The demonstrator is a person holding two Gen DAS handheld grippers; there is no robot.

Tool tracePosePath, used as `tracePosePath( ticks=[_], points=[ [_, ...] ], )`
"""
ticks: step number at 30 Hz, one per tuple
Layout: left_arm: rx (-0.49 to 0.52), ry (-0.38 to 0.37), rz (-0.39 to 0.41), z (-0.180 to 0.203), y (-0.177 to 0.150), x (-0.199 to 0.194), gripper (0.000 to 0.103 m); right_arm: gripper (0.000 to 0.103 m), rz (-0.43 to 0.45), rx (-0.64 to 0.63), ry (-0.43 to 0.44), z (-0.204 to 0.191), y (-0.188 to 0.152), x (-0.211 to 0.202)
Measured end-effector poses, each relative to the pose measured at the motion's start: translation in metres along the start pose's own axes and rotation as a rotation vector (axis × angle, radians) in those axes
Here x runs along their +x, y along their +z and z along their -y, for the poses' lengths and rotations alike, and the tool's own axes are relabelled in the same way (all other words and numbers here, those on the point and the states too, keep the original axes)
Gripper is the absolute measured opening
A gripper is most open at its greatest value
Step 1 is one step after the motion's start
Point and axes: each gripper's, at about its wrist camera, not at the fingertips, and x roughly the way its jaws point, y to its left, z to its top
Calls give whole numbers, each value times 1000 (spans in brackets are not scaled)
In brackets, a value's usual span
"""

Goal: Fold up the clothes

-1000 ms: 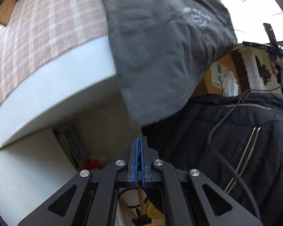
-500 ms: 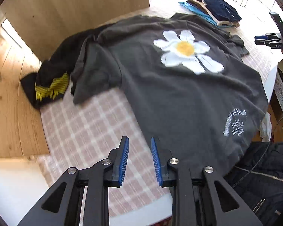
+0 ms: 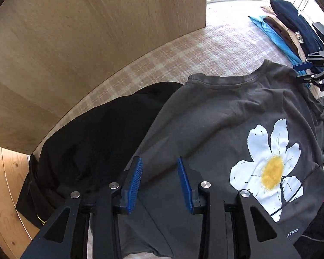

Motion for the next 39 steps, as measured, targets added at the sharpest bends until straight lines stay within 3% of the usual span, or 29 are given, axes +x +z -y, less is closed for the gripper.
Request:
tracePosePath(
  ticks=[7, 13, 22, 30, 33, 35, 36, 39],
  points=[
    [50, 4, -66, -7, 15, 31, 39, 42, -48, -4, 62, 2, 5, 18],
    [63, -27, -3, -17, 31, 12, 47, 42, -62, -42, 40, -12, 3, 16],
    [185, -50, -114, 3, 42, 35, 46, 42, -58, -78, -22, -26, 6, 15],
    [146, -129, -145, -13, 53, 44, 34, 42, -74, -102, -32, -35, 1, 26],
    [84, -167, -145, -30, 60, 45, 16, 41, -67, -92, -23, -35, -1, 26],
    [61, -179, -125, -38, 62, 41, 3, 20, -61, -84, -8, -35, -3, 25],
    [59, -186, -111, -39, 63, 38, 2, 8, -58, -84, -15, -35, -4, 25],
    [60, -167, -70, -42, 62, 29, 2, 6, -34, -84, -29, -38, -7, 22]
  ],
)
